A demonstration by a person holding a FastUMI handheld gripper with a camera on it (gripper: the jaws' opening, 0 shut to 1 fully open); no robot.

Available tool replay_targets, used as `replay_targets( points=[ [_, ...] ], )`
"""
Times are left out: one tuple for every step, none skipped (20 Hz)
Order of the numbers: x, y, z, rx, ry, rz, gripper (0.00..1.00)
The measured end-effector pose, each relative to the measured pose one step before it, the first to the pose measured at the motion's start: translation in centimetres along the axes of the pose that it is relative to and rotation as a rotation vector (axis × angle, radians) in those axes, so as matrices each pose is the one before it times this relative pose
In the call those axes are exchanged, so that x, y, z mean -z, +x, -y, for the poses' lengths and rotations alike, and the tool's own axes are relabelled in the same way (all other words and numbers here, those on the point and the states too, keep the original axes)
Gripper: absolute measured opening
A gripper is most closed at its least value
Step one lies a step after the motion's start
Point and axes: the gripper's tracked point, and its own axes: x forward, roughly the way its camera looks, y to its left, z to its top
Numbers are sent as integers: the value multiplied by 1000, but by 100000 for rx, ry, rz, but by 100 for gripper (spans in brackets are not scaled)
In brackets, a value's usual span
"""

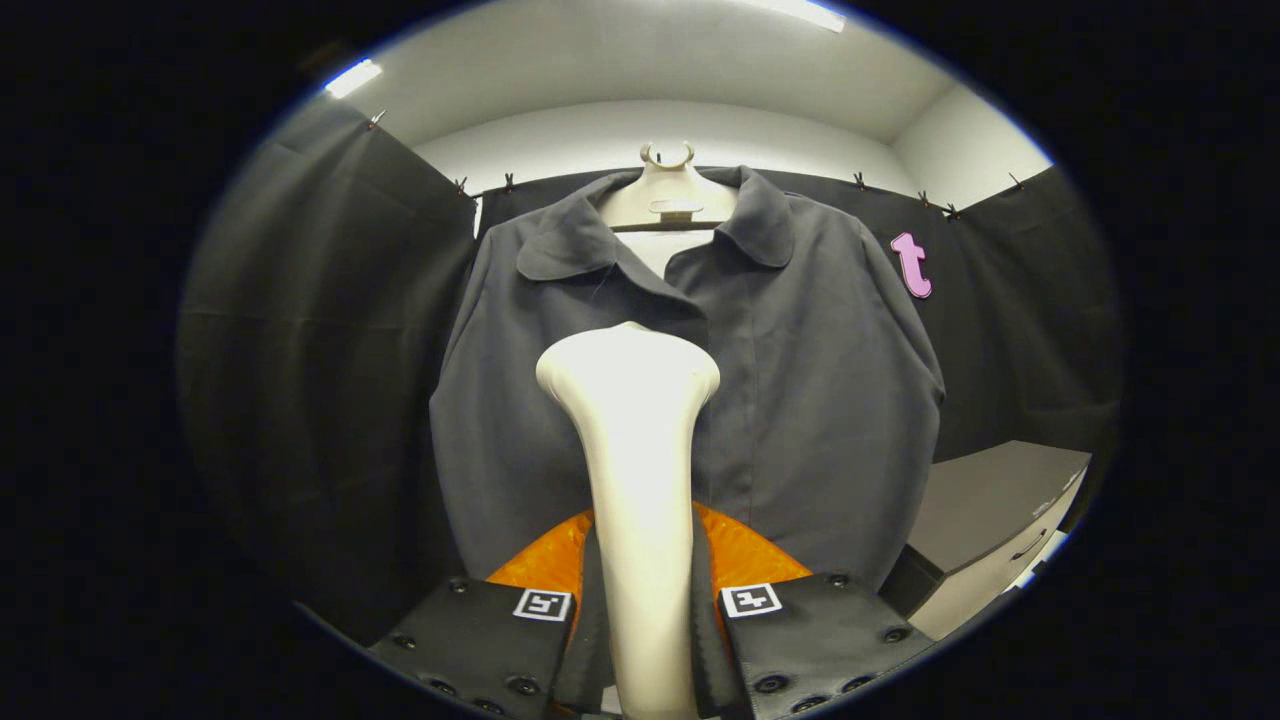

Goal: Iron the clothes twice with a garment steamer, once on the left side and once on the right side.

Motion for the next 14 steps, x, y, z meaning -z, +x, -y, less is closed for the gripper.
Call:
replay_targets(
  points=[
    [439,282,-70,-184,-14,-1156,41],
    [351,67,-106,-63,76,-705,41],
    [230,-93,-6,68,-160,-114,41],
    [218,33,31,256,-558,-82,41],
    [204,-46,80,157,-503,-393,41],
    [213,-230,-38,56,-473,-393,41],
    [180,-144,-4,-28,-530,-327,41],
    [282,-103,-68,-140,-588,-570,41],
    [321,-119,-158,-289,-437,-518,41],
    [266,-133,-74,-313,-270,-548,41],
    [380,-18,-107,-258,-284,-750,41],
    [533,-256,-137,-130,-253,-776,41],
    [633,-75,-132,-342,-128,-1214,41],
    [689,-342,-77,-307,66,-1147,41]
  ],
)
